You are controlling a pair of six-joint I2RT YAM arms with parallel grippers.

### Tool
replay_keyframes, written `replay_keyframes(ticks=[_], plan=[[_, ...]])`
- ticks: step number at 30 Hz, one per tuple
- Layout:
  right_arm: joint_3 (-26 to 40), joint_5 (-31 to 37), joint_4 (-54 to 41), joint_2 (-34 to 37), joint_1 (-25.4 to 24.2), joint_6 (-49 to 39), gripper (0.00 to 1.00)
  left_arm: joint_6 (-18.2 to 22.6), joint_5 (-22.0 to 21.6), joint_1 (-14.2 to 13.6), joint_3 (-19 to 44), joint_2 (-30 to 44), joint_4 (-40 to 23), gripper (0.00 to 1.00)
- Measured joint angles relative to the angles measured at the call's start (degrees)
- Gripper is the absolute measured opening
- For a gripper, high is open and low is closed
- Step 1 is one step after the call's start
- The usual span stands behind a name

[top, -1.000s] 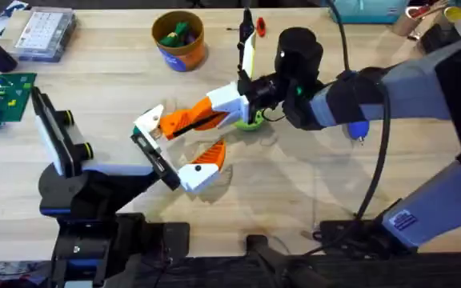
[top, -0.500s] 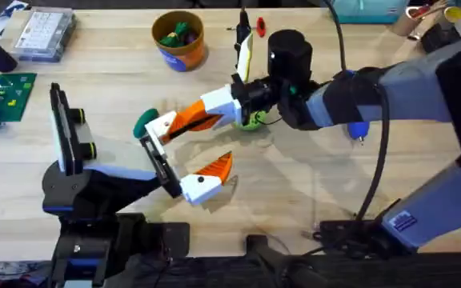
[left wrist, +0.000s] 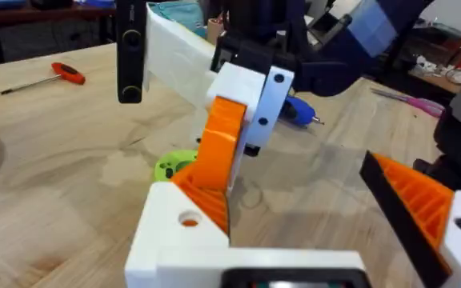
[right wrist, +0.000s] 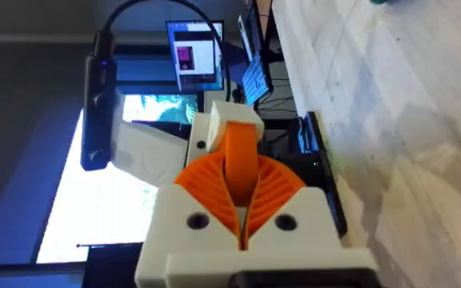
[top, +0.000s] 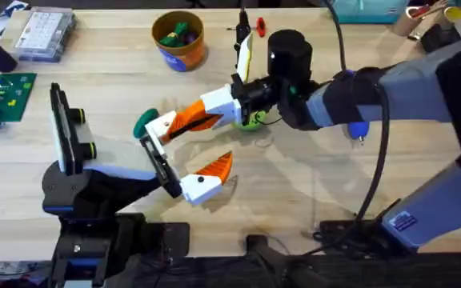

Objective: Pick up the gripper from the table and insert it into the empty holder that is missing its gripper. Then pick up a screw, insert it into the mounting hole, and use the screwdriver to tighten it. Finally, clean up the table by picking up the vegetable and placing it into the bucket.

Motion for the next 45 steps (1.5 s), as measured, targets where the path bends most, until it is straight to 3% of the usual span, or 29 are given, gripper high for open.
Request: replay_keyframes(ticks=[9,10,13,15,21,25,27,36,45], plan=[[0.0,0.0,0.0,0.0,0.0,0.0,0.024,0.0,0.0,0.0,0.0,0.0,0.0,0.988],[0.0,0.2,-0.1,0.0,0.0,0.0,0.085,0.0,0.1,0.0,0.0,0.0,0.0,0.988],[-0.1,3.2,-1.2,0.1,0.3,-0.6,0.524,0.6,2.7,-0.5,0.0,-0.3,-0.2,0.988],[-0.1,4.1,-1.3,0.2,0.3,-0.9,0.586,0.9,2.8,-0.4,0.0,-0.4,-0.2,0.988],[-0.1,4.5,-1.0,0.2,0.3,-1.2,0.649,1.4,3.1,-0.4,0.0,-0.4,-0.2,0.988],[-0.1,4.4,0.9,0.2,-0.5,-1.3,0.83,1.6,6.3,-1.0,0.0,-0.4,-0.2,0.988],[-0.1,4.0,0.9,0.2,-1.4,-1.3,0.971,1.6,7.9,-1.4,0.0,-0.4,-0.2,0.988],[-0.1,0.6,1.1,0.2,-8.7,-1.2,0.996,1.6,10.1,-1.4,0.0,-0.4,-0.1,0.988],[-0.1,-6.4,1.1,0.2,-8.6,-1.2,0.996,1.8,10.3,-1.4,0.0,-0.4,-1.9,0.988]])
